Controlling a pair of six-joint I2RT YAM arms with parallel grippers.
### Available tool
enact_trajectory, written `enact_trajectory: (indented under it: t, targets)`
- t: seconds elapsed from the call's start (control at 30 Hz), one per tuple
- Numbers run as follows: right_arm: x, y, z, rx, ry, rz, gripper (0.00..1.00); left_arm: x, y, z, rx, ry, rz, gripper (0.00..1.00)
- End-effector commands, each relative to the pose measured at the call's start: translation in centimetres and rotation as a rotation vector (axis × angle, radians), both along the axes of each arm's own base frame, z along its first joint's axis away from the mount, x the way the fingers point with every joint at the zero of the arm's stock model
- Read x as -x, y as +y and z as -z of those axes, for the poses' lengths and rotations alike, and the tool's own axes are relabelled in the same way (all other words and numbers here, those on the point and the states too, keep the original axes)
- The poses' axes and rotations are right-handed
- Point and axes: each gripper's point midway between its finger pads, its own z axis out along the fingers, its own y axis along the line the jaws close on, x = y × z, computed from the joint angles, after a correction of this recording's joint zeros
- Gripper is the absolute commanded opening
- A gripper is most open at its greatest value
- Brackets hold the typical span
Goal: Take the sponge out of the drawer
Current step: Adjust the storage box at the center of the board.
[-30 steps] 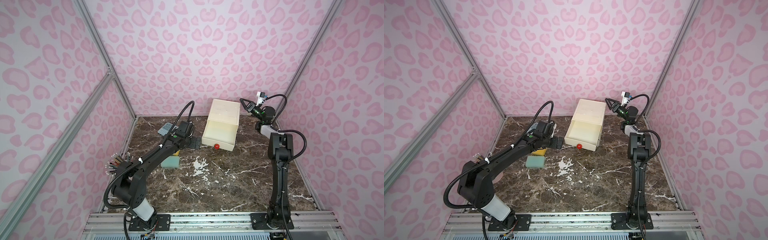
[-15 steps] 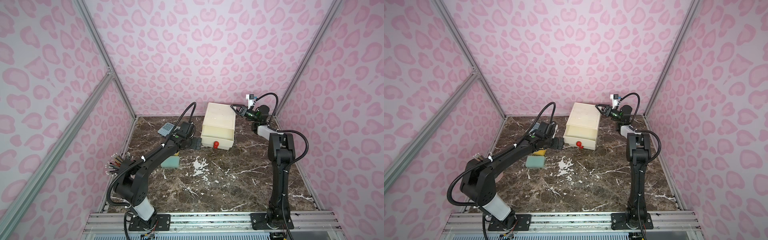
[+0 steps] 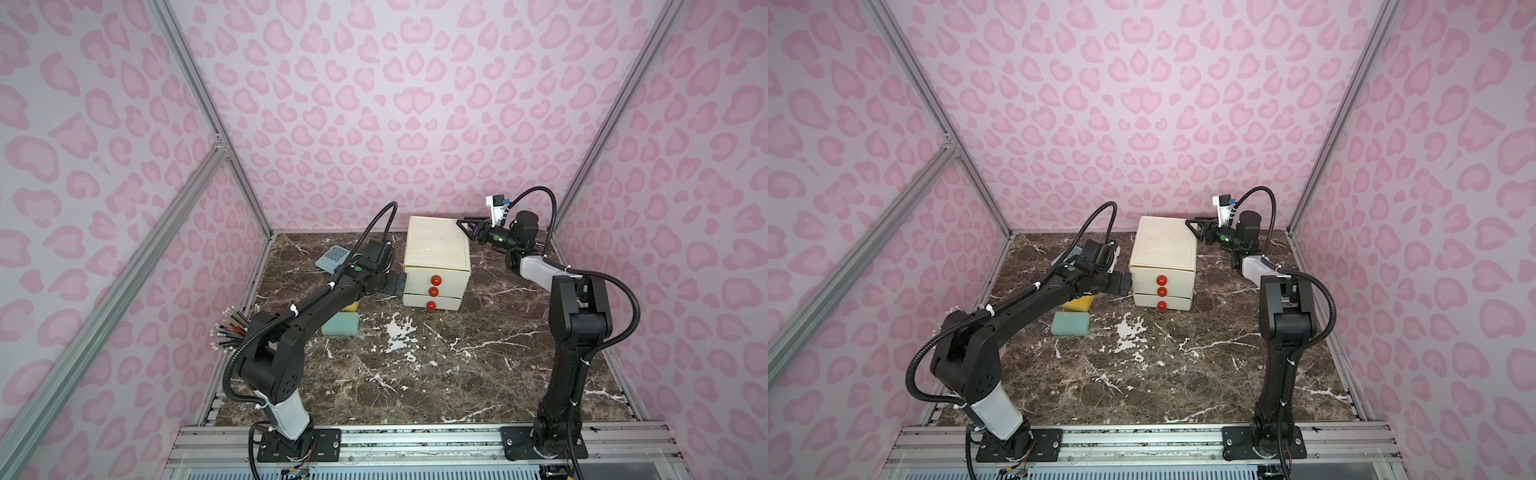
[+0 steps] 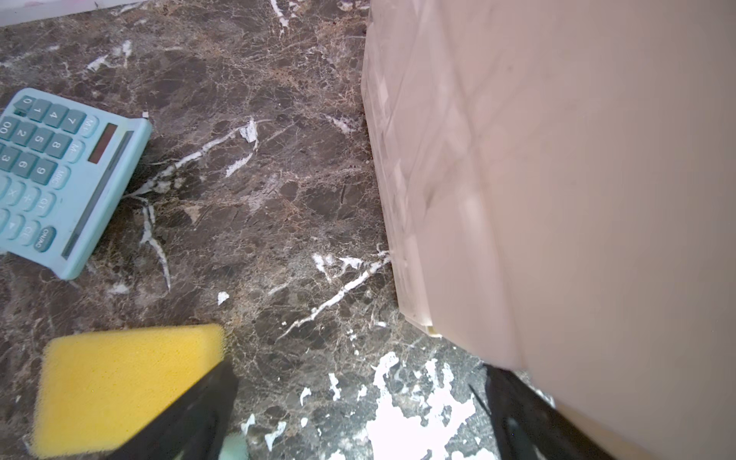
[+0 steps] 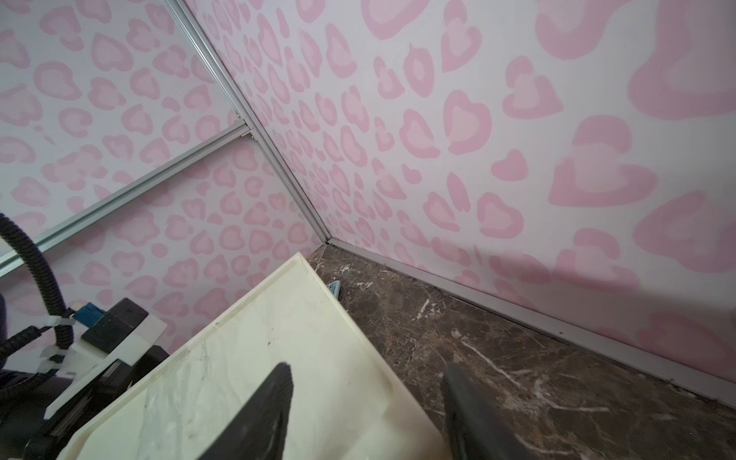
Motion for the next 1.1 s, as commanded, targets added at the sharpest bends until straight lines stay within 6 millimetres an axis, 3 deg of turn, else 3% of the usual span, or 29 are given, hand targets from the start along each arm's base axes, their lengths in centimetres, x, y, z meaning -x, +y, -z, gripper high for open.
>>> enact_trajectory:
  t: [0.0, 0.13, 0.2, 0.23, 0.3, 0.63, 0.83, 0.93, 1.07]
  targets:
    - [0.8, 0.5, 2.9, 0.068, 0.066, 0.01, 0.61, -1.8, -1.3, -2.0, 0.052, -0.073, 0.005, 1.0]
    - [1.1, 0.0, 3.0, 0.083, 0.071, 0.047, 0.6, -2.5, -1.0, -1.5, 0.02, -0.068, -0.005, 1.0]
    - [1.2, -0.1, 2.5, 0.087, 0.061, 0.06, 0.59, -3.5, -1.1, -2.5, 0.025, -0.089, -0.01, 1.0]
    - [1.7, -0.2, 3.5, 0.093, 0.084, 0.064, 0.59, -3.7, -1.1, -2.6, 0.023, -0.09, -0.011, 1.0]
    - [2.0, -0.2, 3.6, 0.098, 0.086, 0.073, 0.59, -4.1, -0.8, -2.7, 0.004, -0.095, -0.027, 1.0]
    - [2.9, -0.3, 3.2, 0.119, 0.077, 0.117, 0.6, -4.1, 0.6, -3.1, -0.023, -0.106, -0.057, 1.0]
    - [2.4, -1.6, 2.5, 0.168, 0.06, 0.206, 0.6, -2.9, 1.8, -3.7, -0.035, -0.115, -0.084, 1.0]
    - [2.7, -2.8, 0.9, 0.189, 0.008, 0.294, 0.59, -1.1, 2.4, -2.5, -0.031, -0.077, -0.074, 1.0]
    - [3.7, -3.7, -1.5, 0.191, -0.077, 0.385, 0.6, 1.2, 0.5, -1.6, 0.09, -0.027, 0.019, 0.97]
